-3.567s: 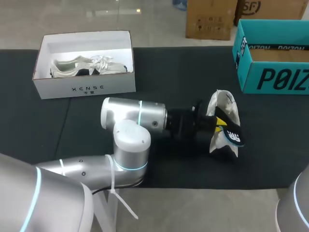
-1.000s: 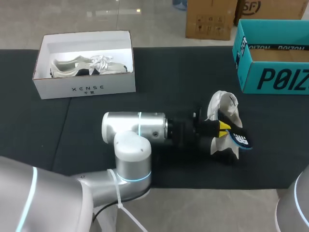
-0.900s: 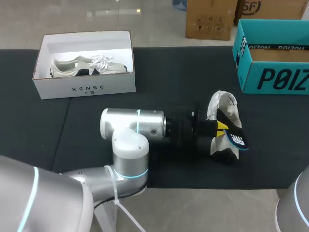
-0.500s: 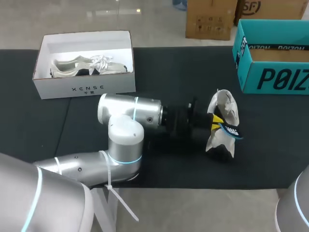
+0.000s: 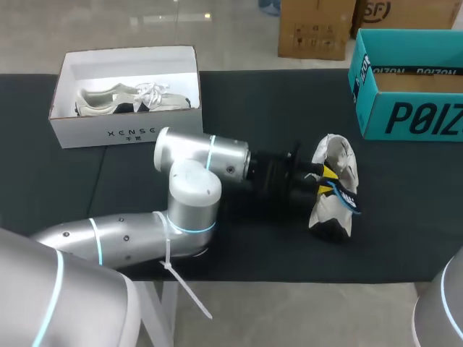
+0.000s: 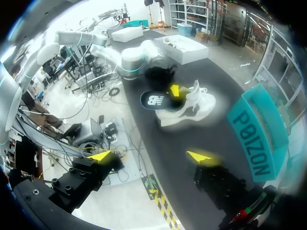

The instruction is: Take the shoe out of the shoebox, open the shoe tongue, remove and reinsert the insole, then place the shoe into the shoebox

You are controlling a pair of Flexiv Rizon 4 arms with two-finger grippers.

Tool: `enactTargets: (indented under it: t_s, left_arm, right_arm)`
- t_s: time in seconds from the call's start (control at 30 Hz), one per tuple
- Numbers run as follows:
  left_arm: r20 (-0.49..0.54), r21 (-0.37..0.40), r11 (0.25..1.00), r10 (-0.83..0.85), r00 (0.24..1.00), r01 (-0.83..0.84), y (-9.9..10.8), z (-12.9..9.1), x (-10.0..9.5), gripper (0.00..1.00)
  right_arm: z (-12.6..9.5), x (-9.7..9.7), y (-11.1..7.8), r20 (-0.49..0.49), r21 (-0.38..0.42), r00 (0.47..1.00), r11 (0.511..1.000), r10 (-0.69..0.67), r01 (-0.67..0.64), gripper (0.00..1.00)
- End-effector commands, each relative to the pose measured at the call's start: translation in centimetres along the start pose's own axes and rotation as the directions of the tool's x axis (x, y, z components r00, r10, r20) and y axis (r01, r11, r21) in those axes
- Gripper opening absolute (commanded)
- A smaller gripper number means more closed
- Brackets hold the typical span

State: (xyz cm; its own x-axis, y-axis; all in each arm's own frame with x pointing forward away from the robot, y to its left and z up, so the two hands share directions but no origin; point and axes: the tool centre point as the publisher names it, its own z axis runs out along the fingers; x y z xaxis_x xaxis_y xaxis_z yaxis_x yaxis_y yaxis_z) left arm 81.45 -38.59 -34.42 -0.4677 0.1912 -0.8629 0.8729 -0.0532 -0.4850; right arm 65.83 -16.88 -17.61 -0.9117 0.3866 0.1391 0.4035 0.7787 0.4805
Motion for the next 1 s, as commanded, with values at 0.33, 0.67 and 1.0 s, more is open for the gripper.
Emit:
enactTargets:
  t_s: [0.33,0.67,1.0]
  left_arm:
    - [-0.021,-0.026,1.000,0.012,1.000,-0.012,-3.5,-1.7,-1.5,1.00]
    - [-0.018,-0.017,1.000,0.017,1.000,-0.018,-5.3,-1.8,-1.6,0.56]
    - [-0.044,0.004,1.000,0.004,0.999,-0.004,-5.4,-1.6,-1.2,0.31]
  right_arm:
    - [0.1,0.0,-0.1,0.001,0.003,1.000,1.000,0.000,0.000,1.00]
    - [0.1,0.0,-0.1,0.001,0.003,1.000,1.000,0.000,0.000,1.00]
    - [0.1,0.0,-0.1,0.001,0.003,1.000,1.000,0.000,0.000,1.00]
